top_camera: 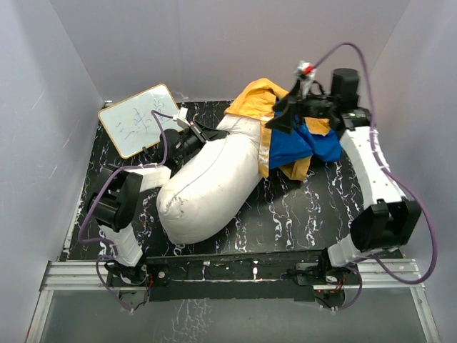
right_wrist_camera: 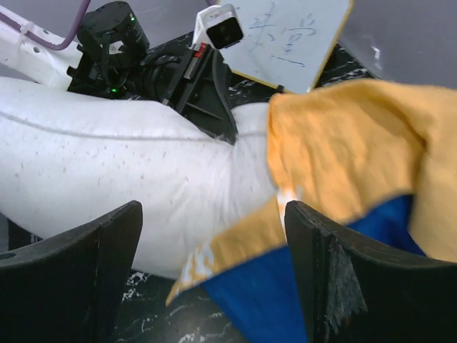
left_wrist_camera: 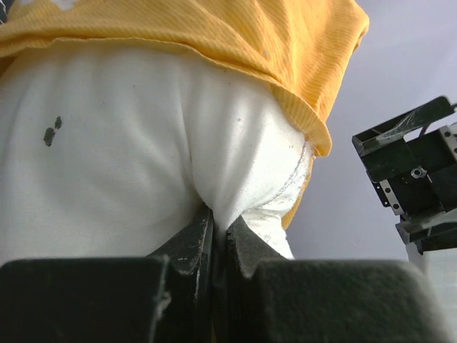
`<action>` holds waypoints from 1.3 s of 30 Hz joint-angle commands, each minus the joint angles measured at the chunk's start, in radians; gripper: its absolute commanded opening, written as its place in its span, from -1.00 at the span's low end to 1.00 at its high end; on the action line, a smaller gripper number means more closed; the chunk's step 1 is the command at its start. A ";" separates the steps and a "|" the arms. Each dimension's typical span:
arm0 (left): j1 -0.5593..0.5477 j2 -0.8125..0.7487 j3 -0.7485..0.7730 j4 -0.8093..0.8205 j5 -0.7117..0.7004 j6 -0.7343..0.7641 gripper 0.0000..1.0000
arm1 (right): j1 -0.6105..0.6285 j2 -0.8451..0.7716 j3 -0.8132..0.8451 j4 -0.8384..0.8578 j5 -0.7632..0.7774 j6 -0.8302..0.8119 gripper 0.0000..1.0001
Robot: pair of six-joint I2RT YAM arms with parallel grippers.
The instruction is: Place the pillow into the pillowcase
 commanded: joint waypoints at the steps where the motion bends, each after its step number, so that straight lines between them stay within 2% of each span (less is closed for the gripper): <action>1: 0.017 0.030 0.026 -0.033 0.018 0.033 -1.00 | -0.207 -0.148 -0.070 0.071 -0.203 0.018 0.71; 4: 0.020 0.034 0.050 -0.056 0.030 0.042 -1.00 | -0.292 -0.236 -0.202 0.072 -0.119 -0.065 0.98; 8: 0.020 0.035 0.079 -0.097 0.053 0.064 -1.00 | -0.310 -0.336 -0.393 0.079 0.173 -0.133 0.99; 9: 0.021 0.034 0.081 -0.104 0.055 0.069 -1.00 | -0.323 -0.331 -0.411 0.061 0.203 -0.143 0.99; 14: 0.021 0.023 0.074 -0.104 0.057 0.070 -1.00 | -0.341 -0.271 -0.453 -0.071 0.163 -0.319 0.99; 16: 0.021 0.022 0.075 -0.105 0.060 0.070 -1.00 | -0.332 -0.274 -0.515 0.006 0.162 -0.356 0.99; 19: 0.021 0.027 0.086 -0.109 0.070 0.069 -1.00 | -0.300 -0.278 -0.638 0.181 0.248 -0.462 0.99; 24: 0.021 0.039 0.104 -0.117 0.086 0.062 -1.00 | -0.291 -0.209 -0.652 0.264 0.340 -0.603 0.99; 31: 0.021 0.056 0.108 -0.111 0.102 0.042 -1.00 | -0.237 -0.141 -0.719 0.452 0.483 -0.680 0.95; 34: 0.021 0.063 0.112 -0.107 0.105 0.035 -1.00 | -0.185 -0.135 -0.751 0.512 0.515 -0.670 0.87; 36: 0.020 0.066 0.115 -0.109 0.108 0.035 -1.00 | -0.162 -0.138 -0.761 0.541 0.500 -0.650 0.68; 37: 0.021 0.068 0.115 -0.110 0.108 0.034 -1.00 | -0.153 -0.144 -0.753 0.524 0.483 -0.631 0.48; 39: 0.024 0.072 0.119 -0.112 0.106 0.030 -1.00 | -0.151 -0.172 -0.708 0.453 0.443 -0.570 -0.17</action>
